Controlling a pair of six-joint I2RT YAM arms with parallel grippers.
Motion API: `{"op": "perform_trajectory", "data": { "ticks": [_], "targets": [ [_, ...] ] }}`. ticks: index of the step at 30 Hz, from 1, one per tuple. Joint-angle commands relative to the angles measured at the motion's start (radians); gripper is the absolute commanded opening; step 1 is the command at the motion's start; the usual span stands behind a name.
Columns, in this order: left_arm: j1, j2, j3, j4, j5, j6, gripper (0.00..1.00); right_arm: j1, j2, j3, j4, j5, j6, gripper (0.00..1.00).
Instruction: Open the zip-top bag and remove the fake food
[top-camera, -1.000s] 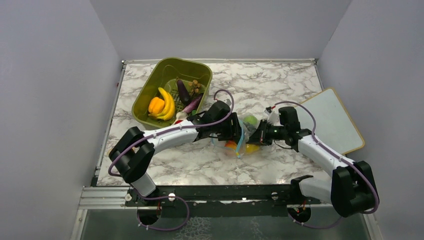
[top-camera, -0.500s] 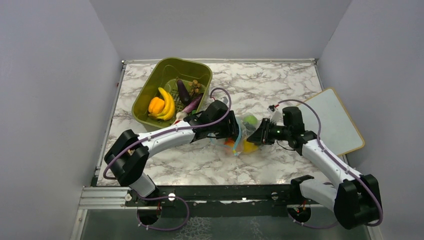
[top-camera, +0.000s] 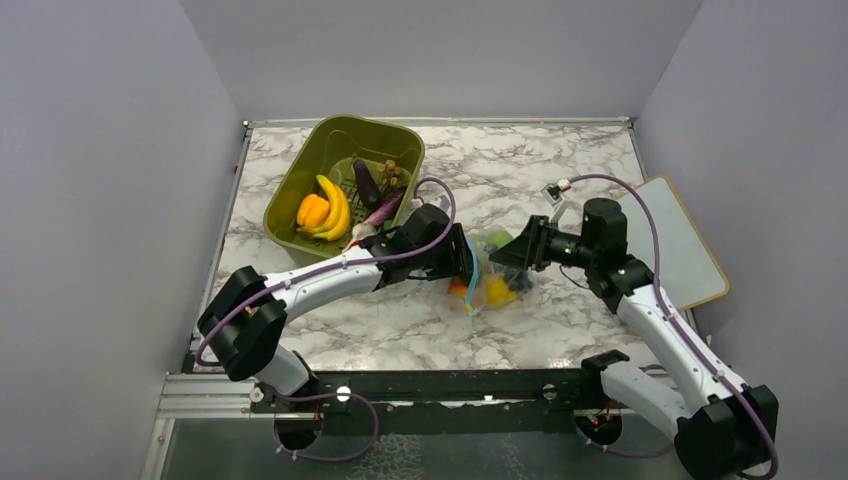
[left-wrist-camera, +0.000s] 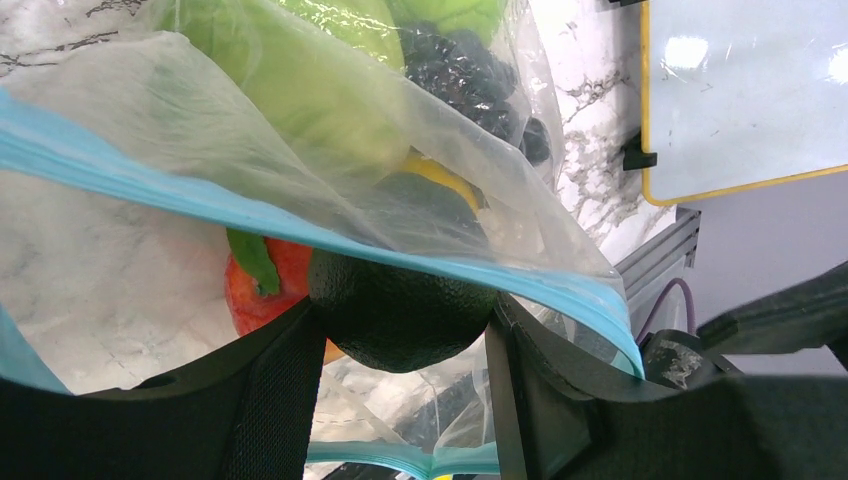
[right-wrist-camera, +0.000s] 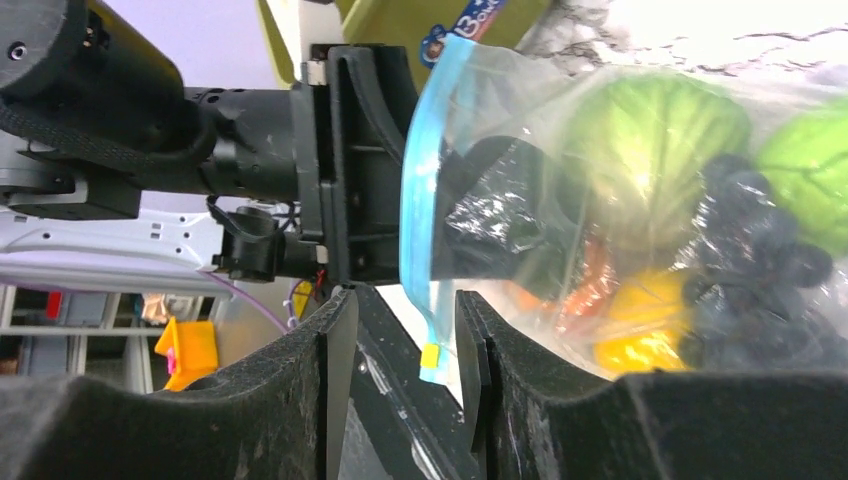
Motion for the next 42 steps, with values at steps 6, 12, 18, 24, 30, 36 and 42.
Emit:
{"op": "perform_trajectory", "data": {
  "ticks": [6, 12, 18, 24, 30, 36, 42],
  "targets": [
    [-0.003, -0.032, -0.012, 0.028, -0.018, -0.005, 0.22, 0.113, 0.114, 0.116, -0.003, 0.043, -0.058, 0.42],
    [-0.002, -0.031, -0.009, 0.03, -0.013, -0.002, 0.22, 0.137, 0.182, 0.165, -0.033, 0.1, -0.083, 0.4],
    [-0.002, -0.029, -0.001, 0.025, -0.011, 0.001, 0.22, 0.161, 0.244, 0.202, -0.061, 0.119, -0.099, 0.38],
    [-0.002, -0.026, 0.005, 0.023, -0.01, 0.002, 0.22, 0.193, 0.271, 0.203, -0.065, 0.145, -0.11, 0.33],
    [-0.003, -0.028, 0.003, 0.022, -0.008, 0.001, 0.22, 0.195, 0.26, 0.202, -0.088, 0.238, -0.108, 0.19],
    [-0.003, -0.041, -0.004, 0.019, -0.014, -0.001, 0.22, 0.195, 0.23, 0.215, -0.12, 0.305, -0.115, 0.09],
    [-0.003, -0.042, -0.003, 0.016, -0.013, 0.001, 0.21, 0.195, 0.222, 0.215, -0.154, 0.351, -0.113, 0.03]
  ]
}}
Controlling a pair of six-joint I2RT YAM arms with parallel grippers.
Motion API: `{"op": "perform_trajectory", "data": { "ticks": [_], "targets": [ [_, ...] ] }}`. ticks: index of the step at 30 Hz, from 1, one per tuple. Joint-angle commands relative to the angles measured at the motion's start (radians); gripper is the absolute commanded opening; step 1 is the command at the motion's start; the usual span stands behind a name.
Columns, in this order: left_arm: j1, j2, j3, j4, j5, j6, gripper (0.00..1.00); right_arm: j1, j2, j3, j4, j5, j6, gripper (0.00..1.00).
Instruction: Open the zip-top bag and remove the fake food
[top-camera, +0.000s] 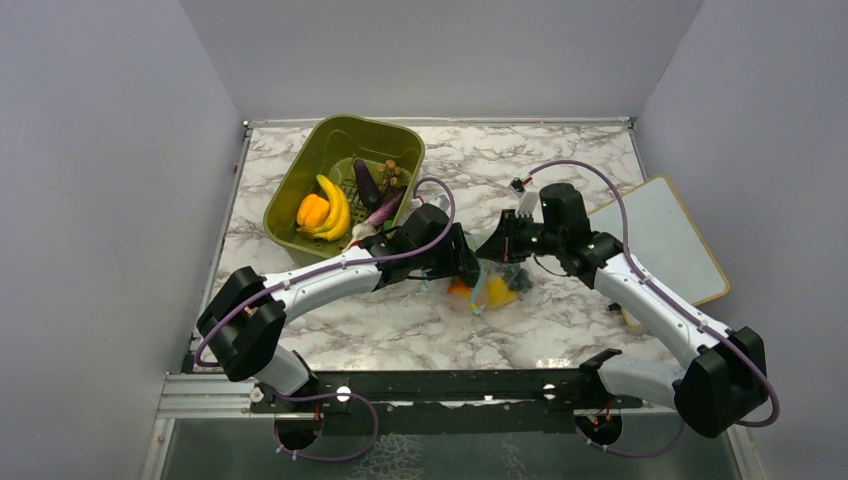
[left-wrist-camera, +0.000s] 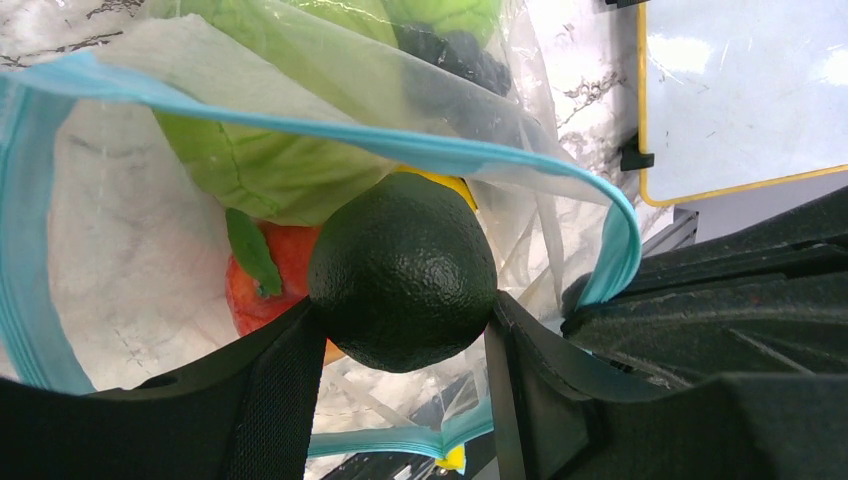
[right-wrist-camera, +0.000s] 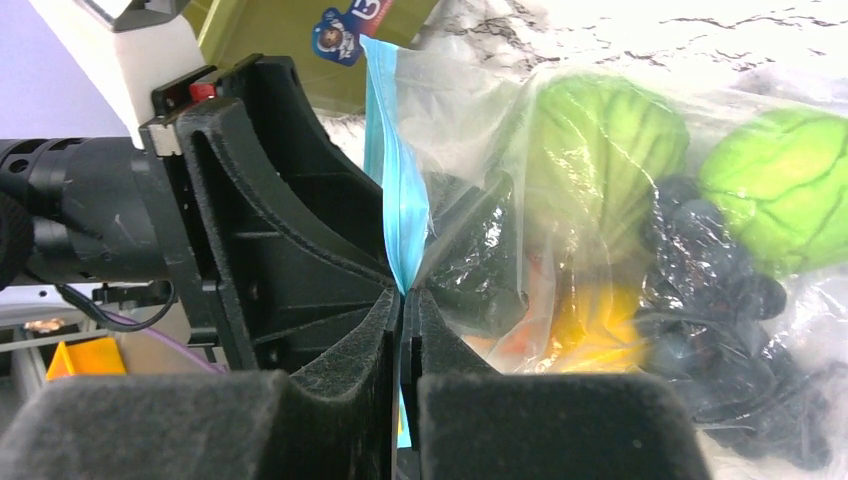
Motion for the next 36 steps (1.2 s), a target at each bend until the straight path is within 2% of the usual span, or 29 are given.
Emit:
{"op": "perform_trajectory", "data": {
  "ticks": [1, 12, 16, 18, 22, 26, 28, 31, 36],
  "targets": [
    [-0.003, -0.04, 0.001, 0.013, -0.012, 0.004, 0.21, 0.005, -0.023, 0.037, -0.043, 0.084, -0.014, 0.02],
    [-0.003, -0.07, 0.009, -0.043, -0.05, 0.033, 0.19, 0.005, -0.033, 0.059, -0.113, 0.198, -0.025, 0.02],
    [-0.003, -0.07, 0.006, -0.044, -0.051, 0.032, 0.18, 0.005, -0.03, 0.077, -0.125, 0.174, -0.029, 0.16],
    [-0.003, -0.062, 0.01, -0.038, -0.04, 0.029, 0.18, 0.005, -0.026, 0.089, -0.126, 0.146, -0.028, 0.2],
    [-0.002, -0.045, 0.019, -0.031, -0.029, 0.025, 0.18, 0.008, 0.002, 0.126, -0.154, 0.14, -0.032, 0.24],
    [-0.002, -0.045, 0.019, -0.03, -0.029, 0.025, 0.18, 0.049, 0.051, 0.213, -0.292, 0.319, -0.052, 0.25],
    [-0.002, -0.045, 0.017, -0.028, -0.028, 0.025, 0.18, 0.064, 0.063, 0.244, -0.329, 0.356, -0.075, 0.25],
    [-0.003, -0.044, 0.017, -0.026, -0.026, 0.023, 0.18, 0.076, 0.047, 0.275, -0.342, 0.349, -0.083, 0.27],
    [-0.002, -0.045, 0.013, -0.02, -0.026, 0.019, 0.18, 0.11, 0.042, 0.31, -0.355, 0.332, -0.084, 0.34]
  ]
}}
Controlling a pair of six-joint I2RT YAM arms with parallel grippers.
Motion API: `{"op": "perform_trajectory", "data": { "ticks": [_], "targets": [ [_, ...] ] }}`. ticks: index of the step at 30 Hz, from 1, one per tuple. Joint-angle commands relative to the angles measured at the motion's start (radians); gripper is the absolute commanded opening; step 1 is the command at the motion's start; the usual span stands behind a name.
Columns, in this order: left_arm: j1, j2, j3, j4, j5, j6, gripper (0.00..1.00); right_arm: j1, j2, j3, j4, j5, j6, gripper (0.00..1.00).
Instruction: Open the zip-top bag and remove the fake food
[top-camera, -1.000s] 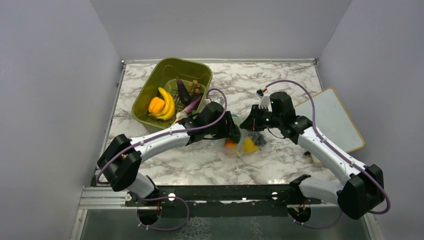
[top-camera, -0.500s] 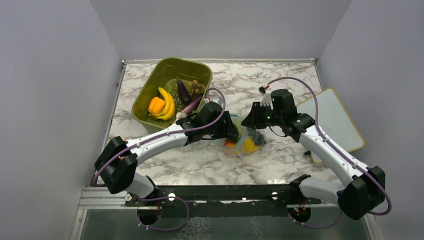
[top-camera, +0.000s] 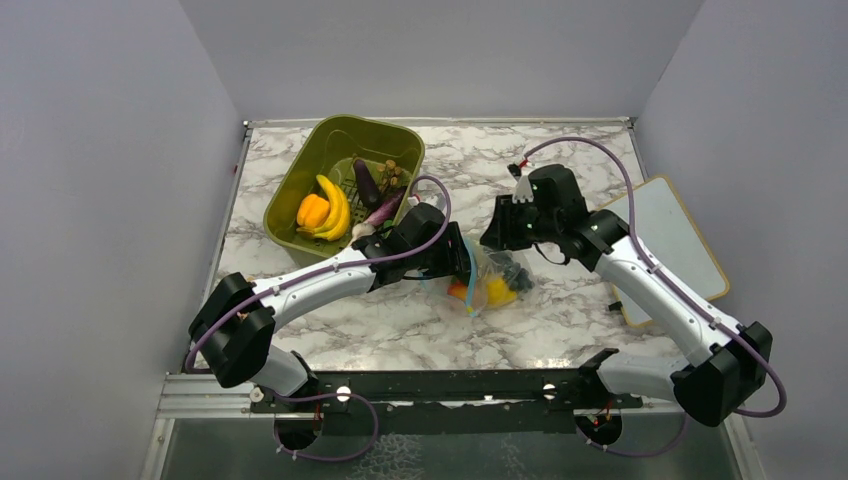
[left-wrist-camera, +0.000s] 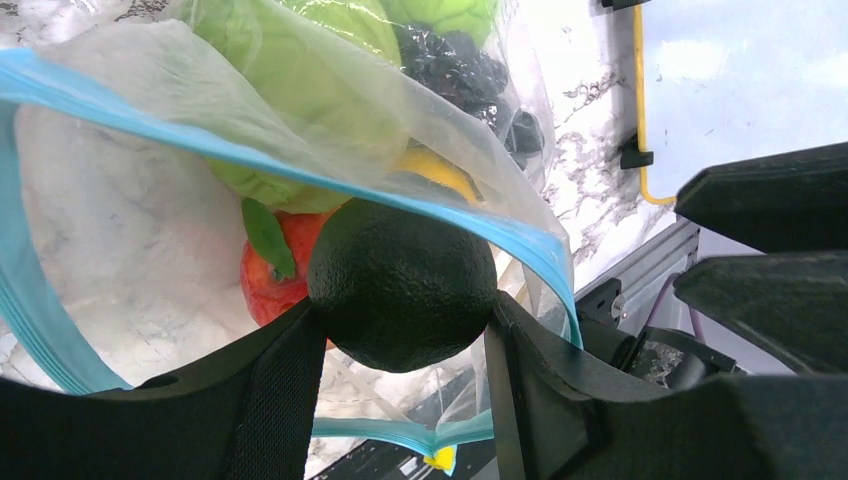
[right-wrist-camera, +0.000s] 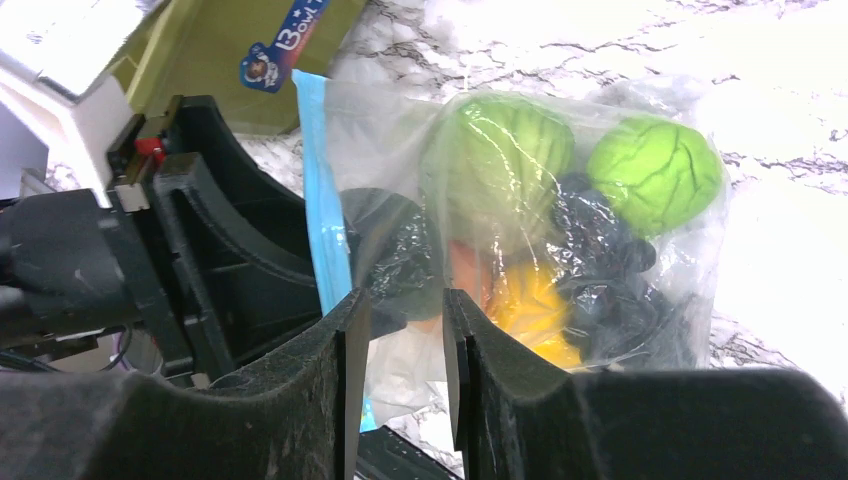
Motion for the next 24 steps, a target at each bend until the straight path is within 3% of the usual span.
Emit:
{"op": "perform_trajectory", "data": {
  "ticks": [1, 17, 24],
  "targets": [
    [-0.002, 0.001, 0.014, 0.022, -0.001, 0.001, 0.18, 0.031, -0.001, 0.066, -0.061, 0.044, -0.016, 0.34],
    [-0.002, -0.011, 0.004, 0.022, -0.008, 0.004, 0.18, 0.127, 0.067, 0.046, -0.035, 0.057, 0.027, 0.35],
    [-0.002, -0.01, 0.009, 0.021, -0.008, 0.008, 0.17, 0.181, 0.12, 0.08, -0.113, 0.232, 0.055, 0.33]
  ]
}}
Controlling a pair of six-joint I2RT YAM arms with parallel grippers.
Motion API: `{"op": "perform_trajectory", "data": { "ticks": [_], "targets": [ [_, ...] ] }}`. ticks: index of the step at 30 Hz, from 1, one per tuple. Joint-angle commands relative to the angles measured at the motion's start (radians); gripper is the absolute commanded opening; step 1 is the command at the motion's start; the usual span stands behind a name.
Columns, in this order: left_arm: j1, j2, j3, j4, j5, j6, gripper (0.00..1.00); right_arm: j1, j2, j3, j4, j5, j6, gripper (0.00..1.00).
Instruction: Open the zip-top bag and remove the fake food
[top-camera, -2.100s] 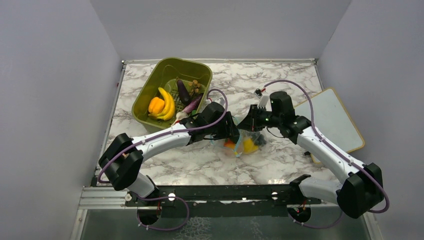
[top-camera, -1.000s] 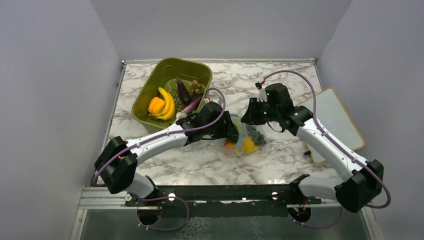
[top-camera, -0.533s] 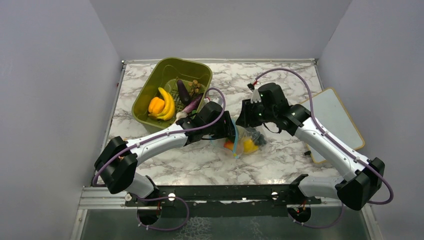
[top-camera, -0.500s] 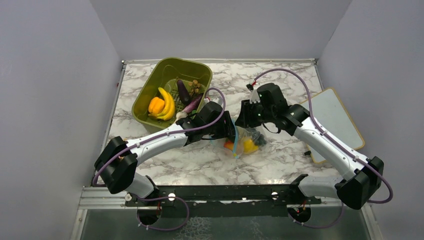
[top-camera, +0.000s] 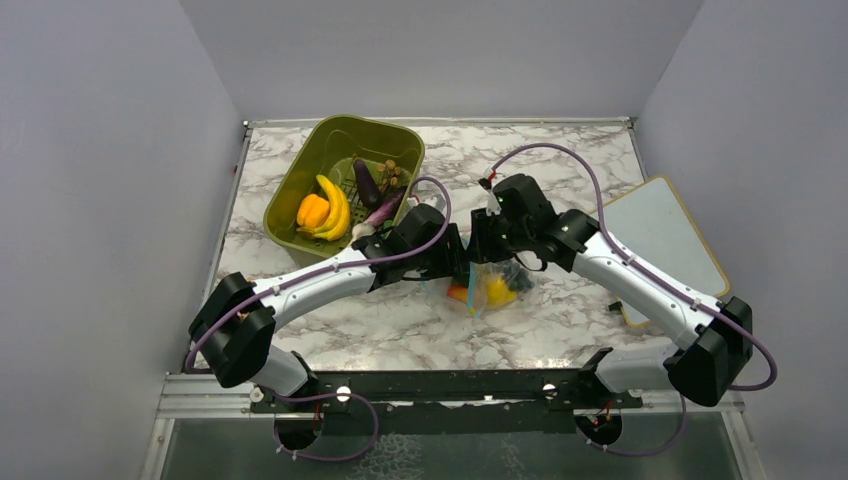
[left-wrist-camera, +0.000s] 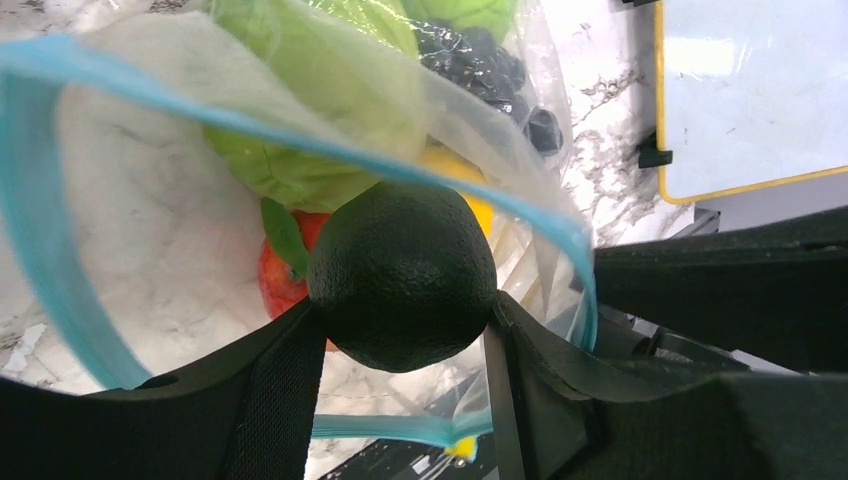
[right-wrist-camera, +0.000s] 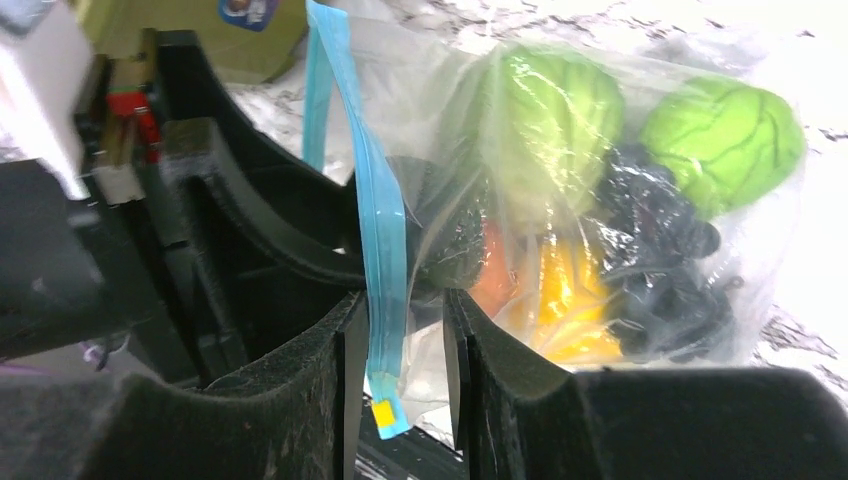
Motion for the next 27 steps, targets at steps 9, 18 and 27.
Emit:
{"op": "perform_trajectory", "data": {
  "ticks": [9, 18, 27],
  "targets": [
    [-0.003, -0.034, -0.008, 0.017, -0.034, 0.008, 0.17, 0.027, 0.007, 0.056, -0.083, 0.296, 0.047, 0.21],
    [-0.003, -0.045, 0.0, 0.002, -0.03, 0.019, 0.17, 0.027, 0.025, 0.081, -0.127, 0.357, 0.044, 0.17],
    [-0.002, -0.094, 0.049, -0.067, -0.112, 0.066, 0.09, 0.027, -0.005, 0.018, -0.107, 0.38, 0.057, 0.01]
  ]
}}
